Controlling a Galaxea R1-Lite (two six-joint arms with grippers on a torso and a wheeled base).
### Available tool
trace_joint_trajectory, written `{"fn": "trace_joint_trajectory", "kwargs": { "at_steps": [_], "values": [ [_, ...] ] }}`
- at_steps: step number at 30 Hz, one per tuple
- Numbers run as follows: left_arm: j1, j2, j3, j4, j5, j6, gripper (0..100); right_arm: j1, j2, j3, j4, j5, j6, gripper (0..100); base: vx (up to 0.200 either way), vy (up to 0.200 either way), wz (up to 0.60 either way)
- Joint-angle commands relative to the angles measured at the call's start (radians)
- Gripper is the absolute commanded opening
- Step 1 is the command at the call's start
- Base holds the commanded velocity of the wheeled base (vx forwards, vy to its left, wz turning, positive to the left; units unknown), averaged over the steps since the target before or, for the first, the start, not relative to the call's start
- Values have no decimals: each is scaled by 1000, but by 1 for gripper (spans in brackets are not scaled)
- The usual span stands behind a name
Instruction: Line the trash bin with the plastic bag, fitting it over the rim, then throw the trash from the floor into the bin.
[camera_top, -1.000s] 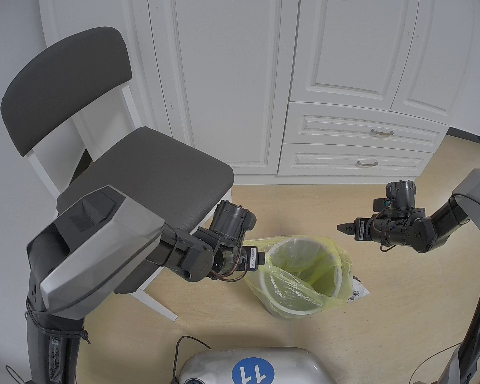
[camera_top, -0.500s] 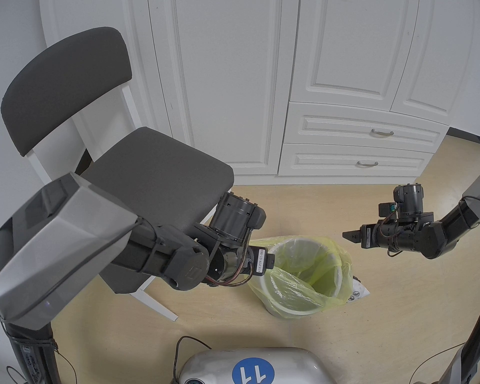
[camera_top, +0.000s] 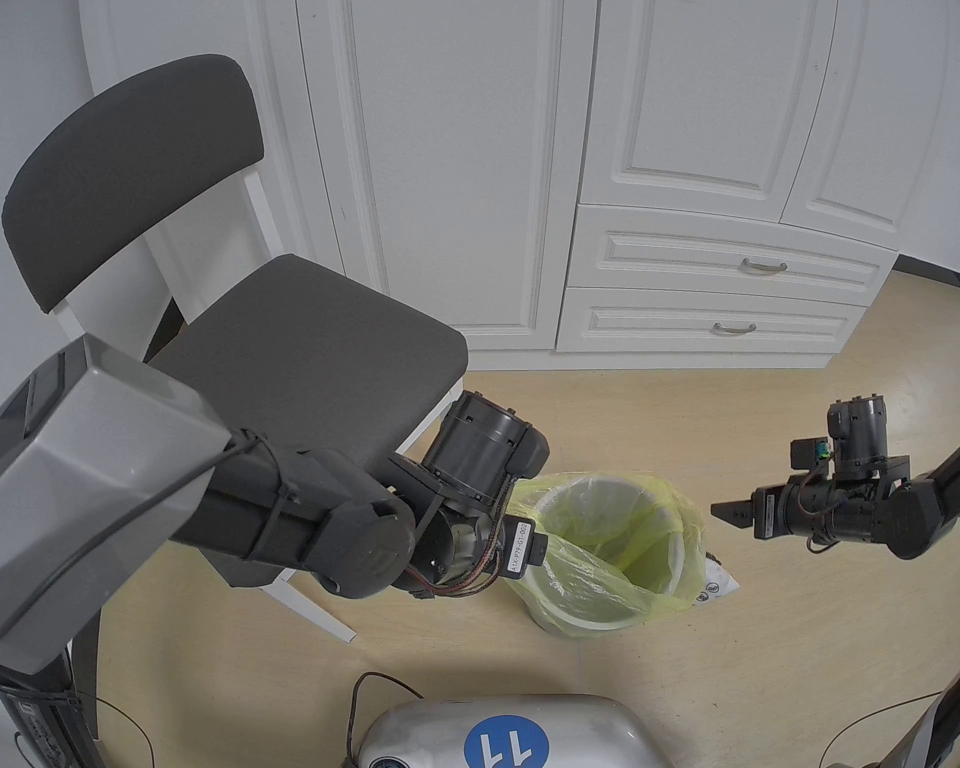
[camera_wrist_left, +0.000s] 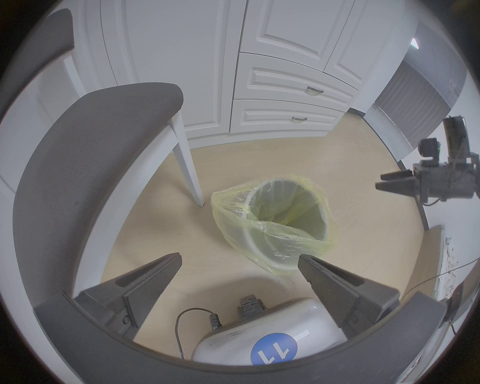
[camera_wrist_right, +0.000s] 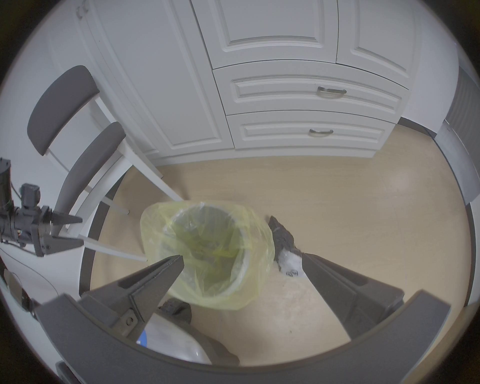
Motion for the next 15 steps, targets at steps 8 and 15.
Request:
{"fn": "trace_joint_trajectory", "kwargs": {
  "at_steps": [8, 15],
  "values": [
    [11, 143, -149, 55, 4, 4, 100, -6, -124, 193, -88, 6, 1, 100, 0, 0, 0],
    [20, 297, -408, 211, 1, 2, 100, -38, -136, 215, -137, 6, -4, 100, 0, 0, 0]
  ]
}}
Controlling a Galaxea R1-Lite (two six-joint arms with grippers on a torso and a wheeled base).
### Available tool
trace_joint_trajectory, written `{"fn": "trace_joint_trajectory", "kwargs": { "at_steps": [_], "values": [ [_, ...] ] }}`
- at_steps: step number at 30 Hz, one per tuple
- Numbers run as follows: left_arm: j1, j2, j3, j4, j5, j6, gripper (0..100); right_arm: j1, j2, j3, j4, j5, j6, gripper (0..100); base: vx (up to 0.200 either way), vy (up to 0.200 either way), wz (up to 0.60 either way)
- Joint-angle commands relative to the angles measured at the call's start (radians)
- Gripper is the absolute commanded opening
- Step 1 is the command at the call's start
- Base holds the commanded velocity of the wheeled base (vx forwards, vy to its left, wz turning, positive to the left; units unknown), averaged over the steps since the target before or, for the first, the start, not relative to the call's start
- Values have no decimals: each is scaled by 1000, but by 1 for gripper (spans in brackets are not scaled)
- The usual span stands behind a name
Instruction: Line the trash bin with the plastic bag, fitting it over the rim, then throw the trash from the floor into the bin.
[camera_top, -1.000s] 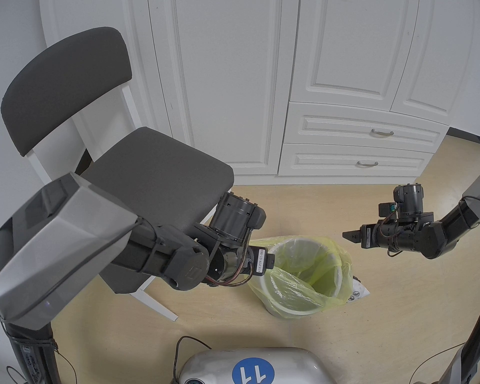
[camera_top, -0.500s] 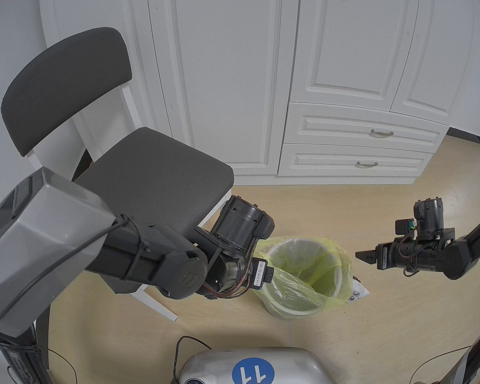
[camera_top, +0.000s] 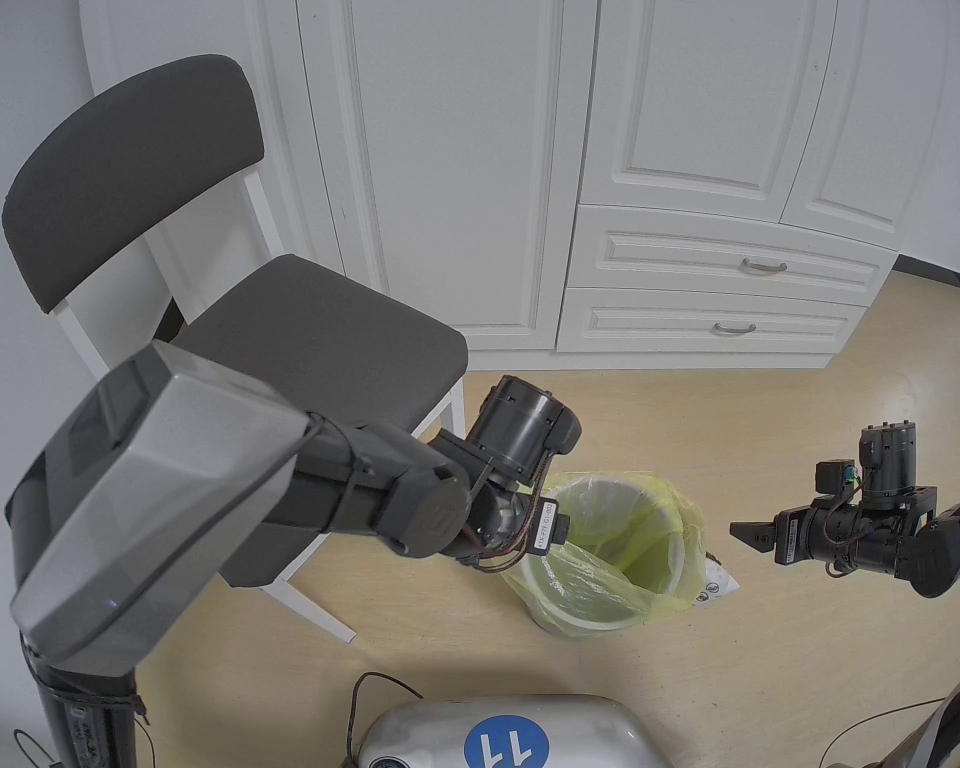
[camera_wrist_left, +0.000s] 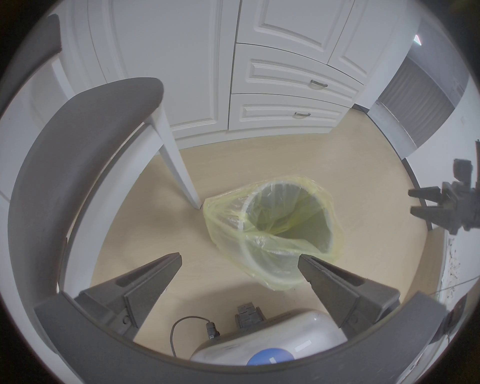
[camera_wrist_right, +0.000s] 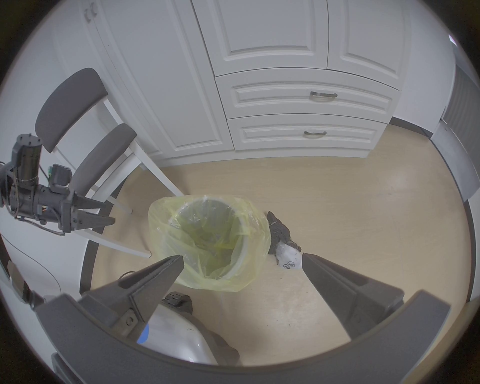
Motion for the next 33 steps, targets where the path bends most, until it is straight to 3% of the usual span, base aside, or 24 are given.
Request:
{"fn": "trace_joint_trajectory", "kwargs": {
  "at_steps": [1, 5, 7, 12, 27, 33],
  "values": [
    [10, 193, -214, 95, -1, 2, 100, -38, -23, 27, -26, 2, -4, 100, 0, 0, 0],
    [6, 274, -355, 171, 1, -1, 100, -59, -21, 21, -26, 4, -7, 100, 0, 0, 0],
    [1, 348, -488, 293, 2, -7, 100, -73, -15, 18, -26, 5, -8, 100, 0, 0, 0],
    [-1, 377, -488, 332, 7, 1, 100, -94, -20, 15, -24, 31, -11, 100, 0, 0, 0],
    [24, 425, -488, 117, 7, -44, 100, -117, -12, 1, -26, 41, -8, 100, 0, 0, 0],
    [35, 443, -488, 109, 7, -48, 100, -125, -7, -1, -26, 42, -7, 100, 0, 0, 0]
  ]
}}
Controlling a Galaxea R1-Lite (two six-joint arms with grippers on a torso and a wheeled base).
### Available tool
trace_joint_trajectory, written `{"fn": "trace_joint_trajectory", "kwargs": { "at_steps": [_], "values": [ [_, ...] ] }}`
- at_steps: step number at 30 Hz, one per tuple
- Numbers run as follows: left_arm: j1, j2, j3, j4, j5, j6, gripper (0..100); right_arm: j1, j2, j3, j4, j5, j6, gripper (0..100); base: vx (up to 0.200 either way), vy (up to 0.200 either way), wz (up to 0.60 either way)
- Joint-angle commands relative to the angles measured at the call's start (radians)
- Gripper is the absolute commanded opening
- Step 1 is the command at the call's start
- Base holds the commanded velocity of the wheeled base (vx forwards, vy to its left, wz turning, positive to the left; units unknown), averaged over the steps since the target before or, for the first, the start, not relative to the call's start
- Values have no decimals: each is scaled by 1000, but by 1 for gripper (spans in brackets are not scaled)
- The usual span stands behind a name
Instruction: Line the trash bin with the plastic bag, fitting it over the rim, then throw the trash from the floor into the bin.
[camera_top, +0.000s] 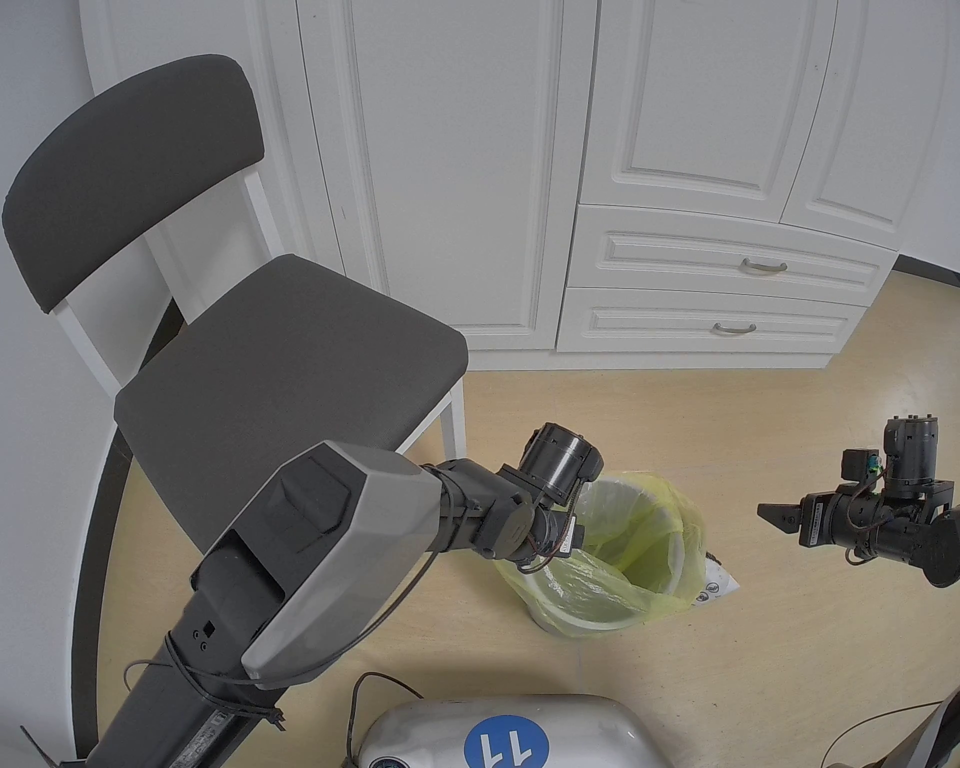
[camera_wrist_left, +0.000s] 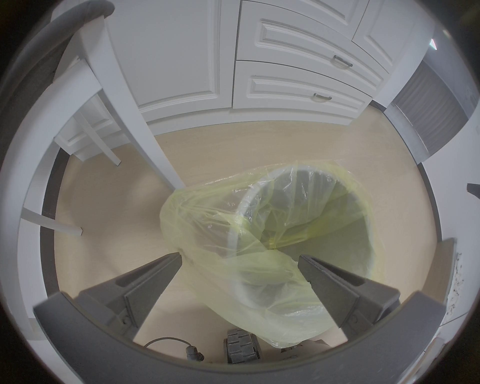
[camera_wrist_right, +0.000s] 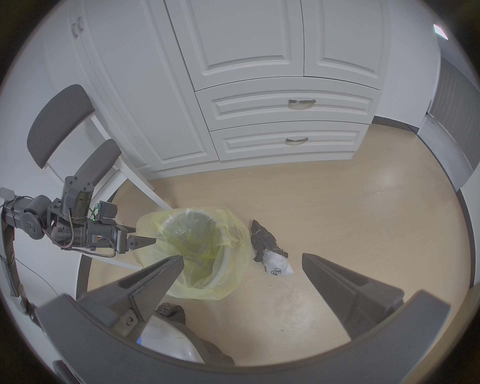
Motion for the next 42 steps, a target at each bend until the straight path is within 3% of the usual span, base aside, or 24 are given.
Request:
{"fn": "trace_joint_trajectory", "kwargs": {
  "at_steps": [1, 2, 3, 12, 16, 20, 26, 39, 42],
  "values": [
    [4, 22, 0, -4, 0, -6, 100, -5, 8, -2, 0, 2, 2, 100, 0, 0, 0],
    [4, 22, 0, -4, 0, -6, 100, -5, 8, -2, 0, 2, 2, 100, 0, 0, 0],
    [4, 22, 0, -6, 0, -12, 0, -8, 8, -2, 0, 2, 2, 100, 0, 0, 0],
    [1, -7, 0, 28, 2, -43, 0, -14, 1, -3, 0, 2, 2, 100, 0, 0, 0],
    [-10, -56, 24, 175, 2, -97, 0, -20, -5, -3, 0, 2, 2, 100, 0, 0, 0],
    [-14, -116, 124, 230, -11, -98, 0, -19, -5, -2, 0, 2, 0, 100, 0, 0, 0],
    [-29, -157, 265, 210, -14, -92, 0, -17, -3, 3, 4, 2, -3, 100, 0, 0, 0],
    [-49, -24, 236, 117, -61, -86, 0, 57, 86, 14, 1, 31, -1, 100, 0, 0, 0],
    [-49, -18, 222, 115, -104, -83, 0, 84, 124, 11, 0, 31, 3, 100, 0, 0, 0]
  ]
}}
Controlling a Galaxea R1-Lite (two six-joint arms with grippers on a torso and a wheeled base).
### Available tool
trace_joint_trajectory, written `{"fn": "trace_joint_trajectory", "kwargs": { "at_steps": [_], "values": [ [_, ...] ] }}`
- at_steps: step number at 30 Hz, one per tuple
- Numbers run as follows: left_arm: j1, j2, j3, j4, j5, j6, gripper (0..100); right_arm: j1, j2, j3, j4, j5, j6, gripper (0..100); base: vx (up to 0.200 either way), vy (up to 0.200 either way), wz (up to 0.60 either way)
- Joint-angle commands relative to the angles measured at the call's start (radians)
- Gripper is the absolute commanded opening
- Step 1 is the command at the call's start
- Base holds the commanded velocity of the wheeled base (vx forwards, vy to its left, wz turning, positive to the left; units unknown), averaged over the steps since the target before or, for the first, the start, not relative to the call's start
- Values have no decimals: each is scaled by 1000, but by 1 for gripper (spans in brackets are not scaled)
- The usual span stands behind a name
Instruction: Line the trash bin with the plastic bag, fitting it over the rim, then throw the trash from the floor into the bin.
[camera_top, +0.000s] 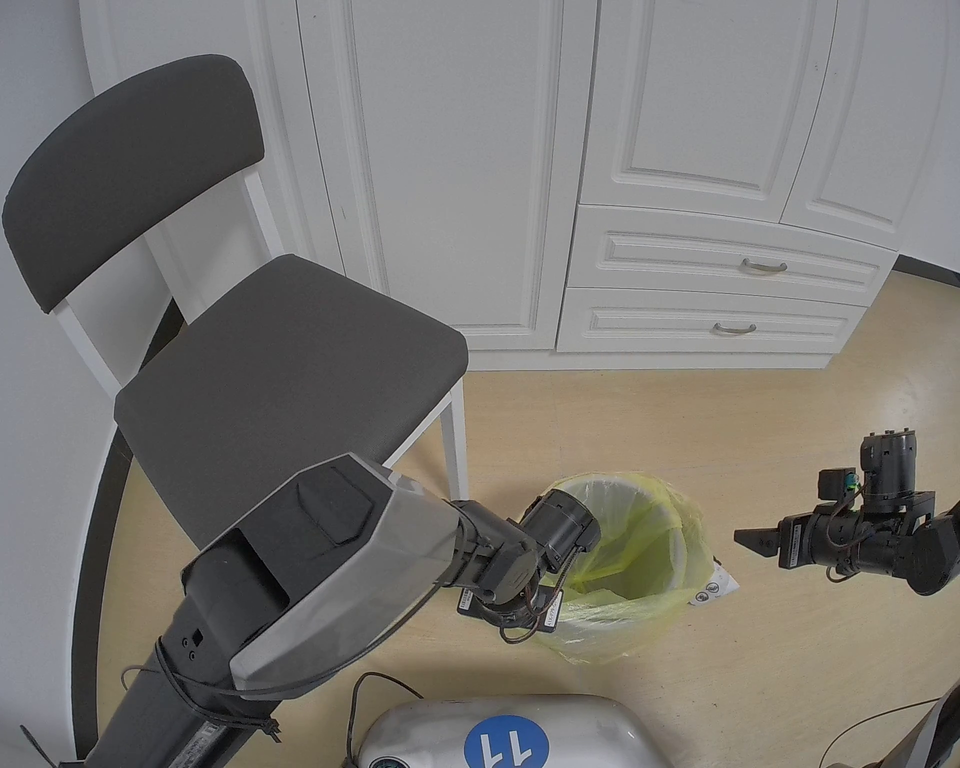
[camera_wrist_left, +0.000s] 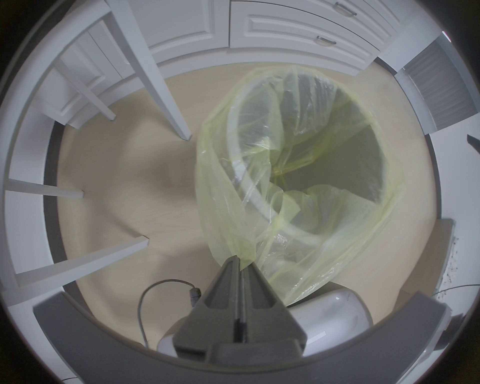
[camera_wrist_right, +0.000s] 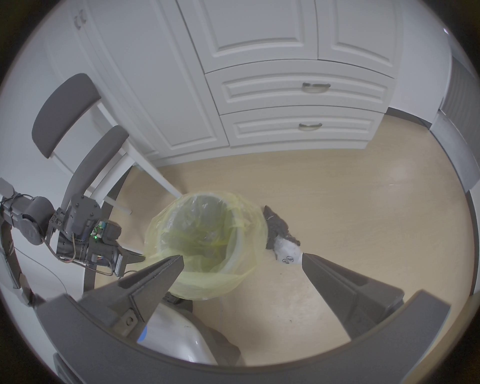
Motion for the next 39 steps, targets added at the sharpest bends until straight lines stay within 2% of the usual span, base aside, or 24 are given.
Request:
{"fn": "trace_joint_trajectory", "kwargs": {
  "at_steps": [1, 8, 9, 15, 19, 23, 25, 30, 33, 36, 37, 39],
  "values": [
    [-4, 34, -16, 1, -26, 5, 0, 37, 67, -1, -2, 2, 4, 100, 0, 0, 0],
    [-5, 51, -59, 35, -32, 51, 0, 113, 136, -2, -2, -2, 10, 100, 0, 0, 0],
    [-5, 50, -59, 39, -31, 51, 100, 123, 148, -4, -3, -2, 11, 100, 0, 0, 0],
    [-5, -22, -22, 55, -31, 37, 100, 174, 219, -18, -63, -4, 34, 100, 0, 0, 0],
    [-11, -157, 115, 47, -35, 33, 100, 226, 335, -22, -213, -22, 54, 100, 0, 0, 0],
    [-33, -237, 211, 19, -35, 30, 100, 241, 419, -36, -285, -65, 56, 100, 0, 0, 0],
    [-56, -311, 317, -37, -35, 30, 100, 255, 479, -51, -325, -88, 56, 100, 0, 0, 0],
    [-97, -424, 486, -154, -34, 30, 100, 281, 524, -53, -393, -90, 70, 100, 0, 0, 0],
    [-99, -527, 619, -241, -35, 30, 100, 315, 562, -45, -514, -91, 128, 100, 0, 0, 0],
    [-82, -608, 728, -310, -40, 30, 100, 329, 625, -39, -614, -91, 139, 100, 0, 0, 0],
    [-79, -617, 739, -318, -40, 30, 100, 332, 633, -39, -626, -91, 139, 0, 0, 0, 0],
    [-79, -617, 739, -318, -40, 30, 100, 332, 633, -39, -626, -91, 139, 0, 0, 0, 0]
  ]
}}
